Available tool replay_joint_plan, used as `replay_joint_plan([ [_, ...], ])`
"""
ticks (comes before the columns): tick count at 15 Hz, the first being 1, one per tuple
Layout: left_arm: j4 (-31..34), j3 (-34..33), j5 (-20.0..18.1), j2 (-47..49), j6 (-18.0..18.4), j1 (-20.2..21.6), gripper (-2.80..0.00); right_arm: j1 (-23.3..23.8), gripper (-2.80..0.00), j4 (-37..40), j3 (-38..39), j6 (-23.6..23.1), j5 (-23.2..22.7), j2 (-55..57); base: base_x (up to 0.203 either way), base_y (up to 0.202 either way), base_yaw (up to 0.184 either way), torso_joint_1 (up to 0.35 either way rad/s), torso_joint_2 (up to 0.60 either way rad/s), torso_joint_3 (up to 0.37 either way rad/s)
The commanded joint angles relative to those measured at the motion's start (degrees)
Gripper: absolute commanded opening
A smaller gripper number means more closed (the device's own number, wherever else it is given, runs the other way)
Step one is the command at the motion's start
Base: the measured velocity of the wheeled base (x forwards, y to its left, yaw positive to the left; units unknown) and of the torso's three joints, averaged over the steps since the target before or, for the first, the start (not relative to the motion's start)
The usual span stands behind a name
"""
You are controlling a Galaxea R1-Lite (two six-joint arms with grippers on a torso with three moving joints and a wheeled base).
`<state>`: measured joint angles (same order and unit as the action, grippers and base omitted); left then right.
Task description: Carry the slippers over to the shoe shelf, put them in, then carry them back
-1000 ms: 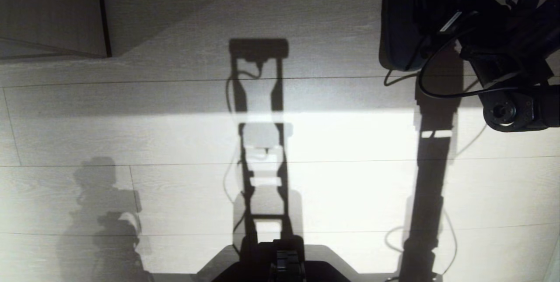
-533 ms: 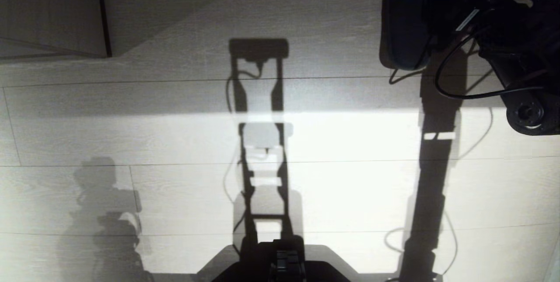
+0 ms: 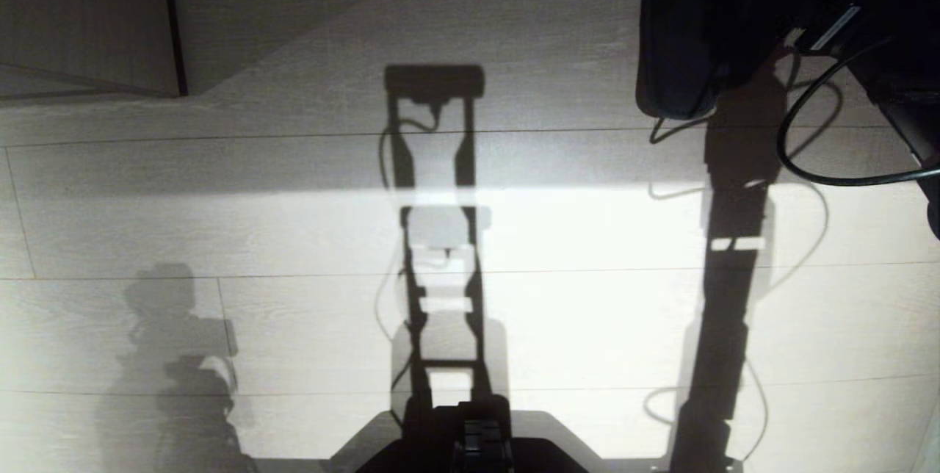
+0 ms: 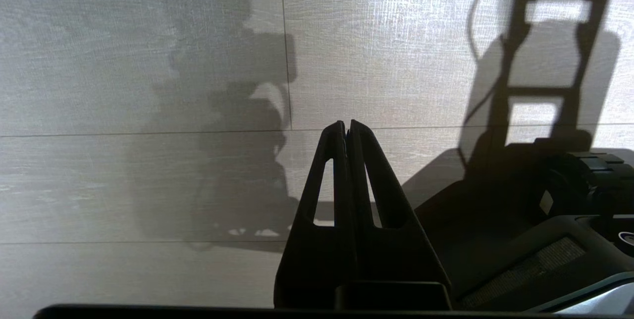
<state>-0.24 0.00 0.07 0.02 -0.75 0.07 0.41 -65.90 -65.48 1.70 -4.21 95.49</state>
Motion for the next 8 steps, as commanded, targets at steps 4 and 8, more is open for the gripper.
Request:
replay_joint_plan([
  [4,-0.02,0.00,0.01,-0.02,-0.05,0.01,-2.80,-0.03,-2.80,0.11,10.04,-0.28,-1.41,-13.08,0.000,0.000,0.000,0.000,0.00,0.000],
  [8,-0.02,0.00,0.02,0.03,-0.05,0.01,-2.80,-0.19,-2.80,5.41,16.23,-0.22,-1.54,-21.60,0.000,0.000,0.000,0.000,0.00,0.000],
])
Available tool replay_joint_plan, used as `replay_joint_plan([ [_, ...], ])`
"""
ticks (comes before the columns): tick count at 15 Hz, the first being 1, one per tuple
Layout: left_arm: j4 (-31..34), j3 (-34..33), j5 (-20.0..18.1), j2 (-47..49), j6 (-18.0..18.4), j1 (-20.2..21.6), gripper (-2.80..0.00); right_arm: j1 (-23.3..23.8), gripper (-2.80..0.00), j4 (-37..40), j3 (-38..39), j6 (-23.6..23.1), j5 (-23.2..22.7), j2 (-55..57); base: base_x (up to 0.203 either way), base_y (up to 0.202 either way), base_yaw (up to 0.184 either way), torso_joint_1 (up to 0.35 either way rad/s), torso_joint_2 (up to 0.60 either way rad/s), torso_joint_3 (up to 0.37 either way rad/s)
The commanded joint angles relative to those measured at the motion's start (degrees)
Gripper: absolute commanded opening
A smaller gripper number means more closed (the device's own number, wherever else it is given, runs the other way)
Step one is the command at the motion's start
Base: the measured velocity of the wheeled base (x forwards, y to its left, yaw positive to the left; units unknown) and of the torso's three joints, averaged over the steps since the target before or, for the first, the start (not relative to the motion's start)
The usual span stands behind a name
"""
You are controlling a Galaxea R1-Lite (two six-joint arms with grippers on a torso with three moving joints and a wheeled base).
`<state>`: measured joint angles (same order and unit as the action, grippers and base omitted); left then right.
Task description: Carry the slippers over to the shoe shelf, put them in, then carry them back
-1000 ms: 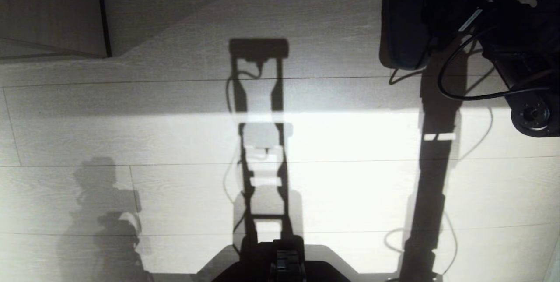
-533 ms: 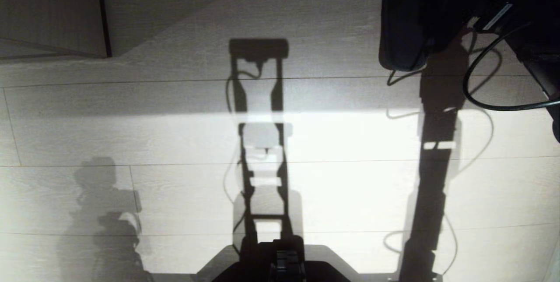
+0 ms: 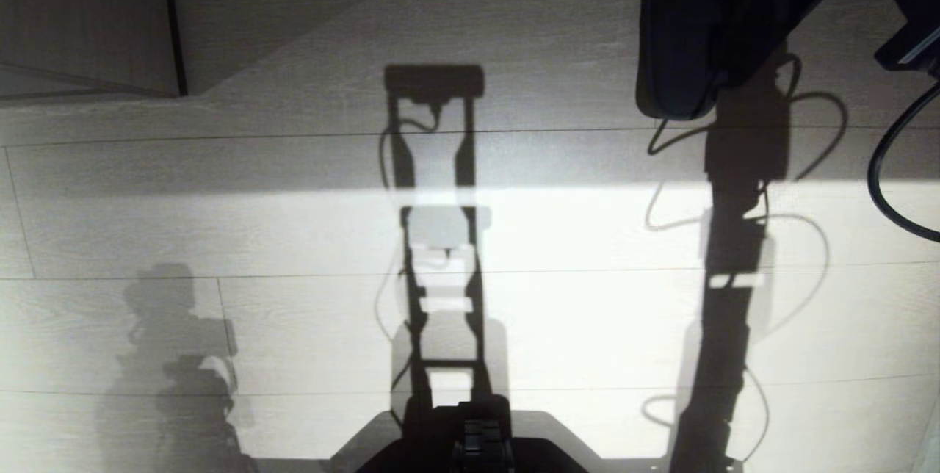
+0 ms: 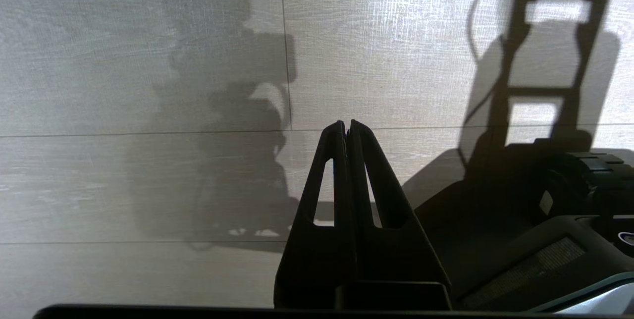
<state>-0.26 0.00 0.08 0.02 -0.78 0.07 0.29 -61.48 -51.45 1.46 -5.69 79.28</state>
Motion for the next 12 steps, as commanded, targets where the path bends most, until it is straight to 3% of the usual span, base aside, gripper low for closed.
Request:
replay_joint_plan([
  [1,-0.02,0.00,0.08,0.05,-0.01,0.01,-2.80,-0.17,-2.80,2.77,3.91,0.03,-0.03,-7.28,0.000,0.000,0.000,0.000,0.00,0.000],
  [7,-0.01,0.00,0.00,-0.02,-0.01,0.01,-2.80,-1.47,-2.80,10.90,12.99,-0.18,-0.06,-16.74,0.000,0.000,0.000,0.000,0.00,0.000],
  [12,-0.01,0.00,0.00,-0.02,-0.01,0.01,-2.80,-1.36,-2.80,24.24,25.30,-0.74,-0.60,-35.58,0.000,0.000,0.000,0.000,0.00,0.000],
])
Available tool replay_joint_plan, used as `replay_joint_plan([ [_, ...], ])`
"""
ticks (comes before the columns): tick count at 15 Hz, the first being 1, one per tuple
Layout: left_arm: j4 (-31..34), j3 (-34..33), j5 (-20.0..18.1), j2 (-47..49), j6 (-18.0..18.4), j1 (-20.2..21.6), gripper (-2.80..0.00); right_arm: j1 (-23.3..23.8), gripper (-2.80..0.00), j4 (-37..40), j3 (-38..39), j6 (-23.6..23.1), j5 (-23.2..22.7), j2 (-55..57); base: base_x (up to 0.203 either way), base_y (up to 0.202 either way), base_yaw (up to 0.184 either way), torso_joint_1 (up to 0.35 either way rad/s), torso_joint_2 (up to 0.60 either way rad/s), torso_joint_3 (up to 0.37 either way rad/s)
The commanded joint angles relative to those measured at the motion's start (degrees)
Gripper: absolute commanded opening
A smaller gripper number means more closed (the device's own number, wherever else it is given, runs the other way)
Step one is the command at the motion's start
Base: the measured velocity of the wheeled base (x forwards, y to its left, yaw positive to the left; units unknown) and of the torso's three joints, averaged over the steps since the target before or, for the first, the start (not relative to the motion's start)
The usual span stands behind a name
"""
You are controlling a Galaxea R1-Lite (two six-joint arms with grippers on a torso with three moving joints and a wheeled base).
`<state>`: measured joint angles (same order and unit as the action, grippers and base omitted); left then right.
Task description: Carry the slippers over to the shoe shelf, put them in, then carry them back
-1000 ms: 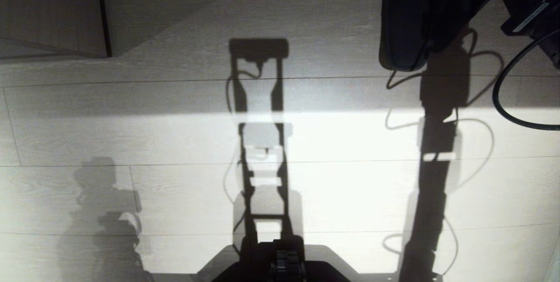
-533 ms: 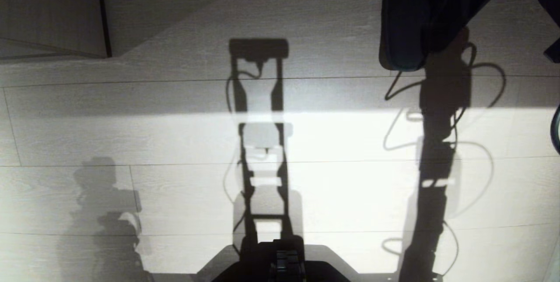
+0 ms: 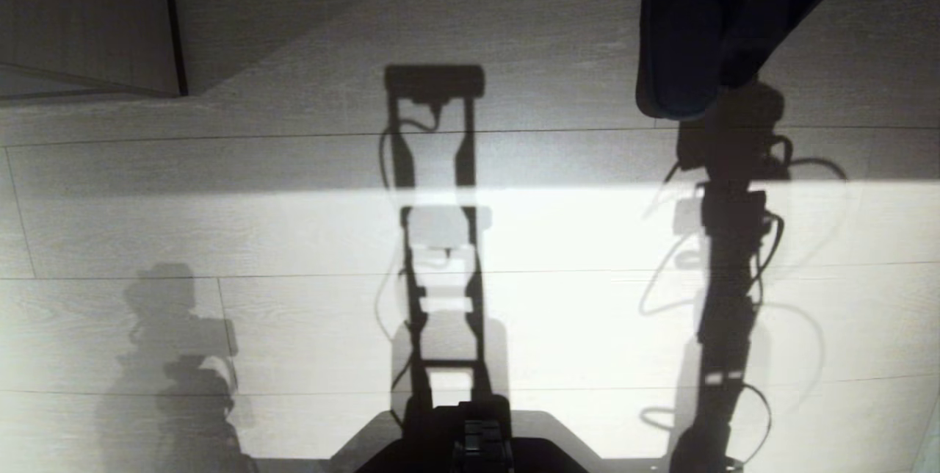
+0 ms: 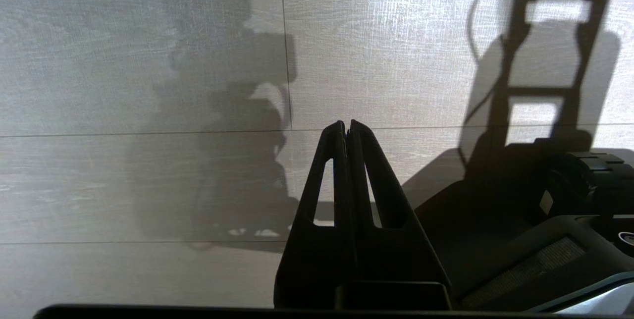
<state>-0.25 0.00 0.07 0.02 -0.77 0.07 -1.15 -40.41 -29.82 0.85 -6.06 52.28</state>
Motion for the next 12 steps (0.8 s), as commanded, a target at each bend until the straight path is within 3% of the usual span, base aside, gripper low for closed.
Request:
replay_joint_plan([
  [1,-0.02,0.00,0.02,0.06,-0.02,0.01,-2.80,0.22,-2.80,5.89,6.04,-0.50,-0.55,-12.02,0.000,0.000,0.000,0.000,0.00,0.000],
  [8,-0.02,0.00,0.01,-0.02,-0.02,0.01,-2.80,1.43,-2.80,23.04,22.86,-5.29,-0.93,-40.21,0.000,0.000,0.000,0.000,0.00,0.000],
  [12,-0.04,0.00,0.01,0.04,-0.02,0.01,-2.80,1.09,-2.80,28.09,28.71,-6.27,0.57,-46.45,0.000,0.000,0.000,0.000,0.00,0.000],
])
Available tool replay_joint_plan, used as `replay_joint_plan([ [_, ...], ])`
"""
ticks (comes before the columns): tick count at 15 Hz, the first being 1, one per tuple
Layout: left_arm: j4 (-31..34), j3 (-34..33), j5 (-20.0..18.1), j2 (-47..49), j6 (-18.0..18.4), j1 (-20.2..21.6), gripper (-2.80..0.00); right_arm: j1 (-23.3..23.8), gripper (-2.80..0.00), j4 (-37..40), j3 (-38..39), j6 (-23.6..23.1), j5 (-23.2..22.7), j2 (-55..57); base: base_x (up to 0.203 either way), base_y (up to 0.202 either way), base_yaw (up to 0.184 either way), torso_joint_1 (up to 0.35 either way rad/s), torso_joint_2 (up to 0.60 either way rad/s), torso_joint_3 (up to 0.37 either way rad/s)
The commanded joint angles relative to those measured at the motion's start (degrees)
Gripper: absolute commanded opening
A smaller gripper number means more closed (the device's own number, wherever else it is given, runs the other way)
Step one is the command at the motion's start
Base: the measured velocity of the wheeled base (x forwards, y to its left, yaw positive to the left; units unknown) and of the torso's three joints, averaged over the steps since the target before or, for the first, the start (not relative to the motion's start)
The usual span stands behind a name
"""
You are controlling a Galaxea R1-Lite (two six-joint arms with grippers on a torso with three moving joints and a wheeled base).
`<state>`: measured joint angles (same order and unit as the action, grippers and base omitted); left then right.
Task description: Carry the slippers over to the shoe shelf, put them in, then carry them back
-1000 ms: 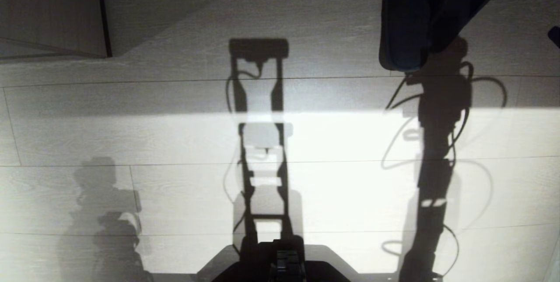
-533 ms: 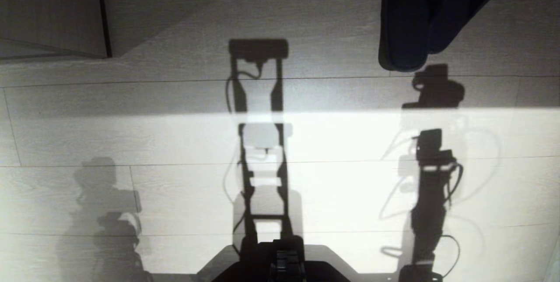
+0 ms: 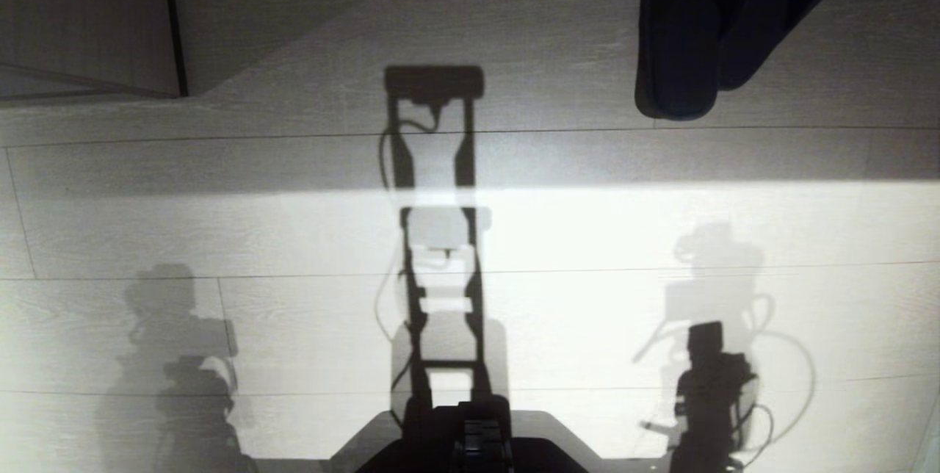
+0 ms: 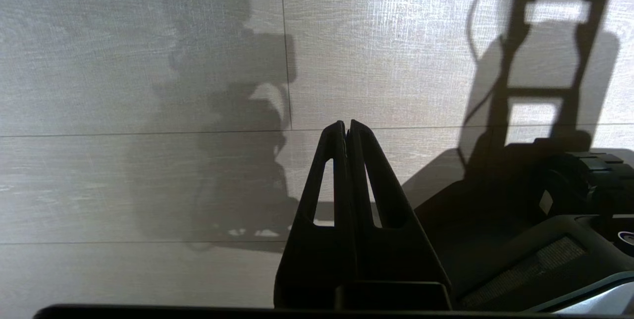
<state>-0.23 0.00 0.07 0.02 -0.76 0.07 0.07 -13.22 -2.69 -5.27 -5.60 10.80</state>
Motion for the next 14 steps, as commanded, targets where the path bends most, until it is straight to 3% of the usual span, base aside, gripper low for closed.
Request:
replay_joint_plan([
  [1,-0.12,0.00,0.01,-0.02,-0.03,0.01,-2.80,-0.18,-2.80,3.18,2.05,-0.35,0.53,-8.40,0.000,0.000,0.000,0.000,0.00,0.000],
  [3,-0.03,0.00,0.10,0.06,-0.03,0.01,-2.80,-0.24,-2.80,11.42,2.67,-0.32,3.82,-10.58,0.000,0.000,0.000,0.000,0.00,0.000],
  [5,-0.03,0.00,0.02,0.00,-0.03,0.01,-2.80,-0.25,-2.80,14.96,2.21,1.31,4.57,-10.79,0.000,0.000,0.000,0.000,0.00,0.000],
  [8,-0.03,0.00,0.10,-0.02,-0.03,0.01,-2.80,-0.25,-2.80,14.01,2.33,3.77,4.89,-10.80,0.000,0.000,0.000,0.000,0.00,0.000],
  [14,-0.03,0.00,0.01,-0.02,-0.03,0.01,-2.80,-0.25,-2.80,13.48,2.60,3.77,4.89,-10.80,0.000,0.000,0.000,0.000,0.00,0.000],
])
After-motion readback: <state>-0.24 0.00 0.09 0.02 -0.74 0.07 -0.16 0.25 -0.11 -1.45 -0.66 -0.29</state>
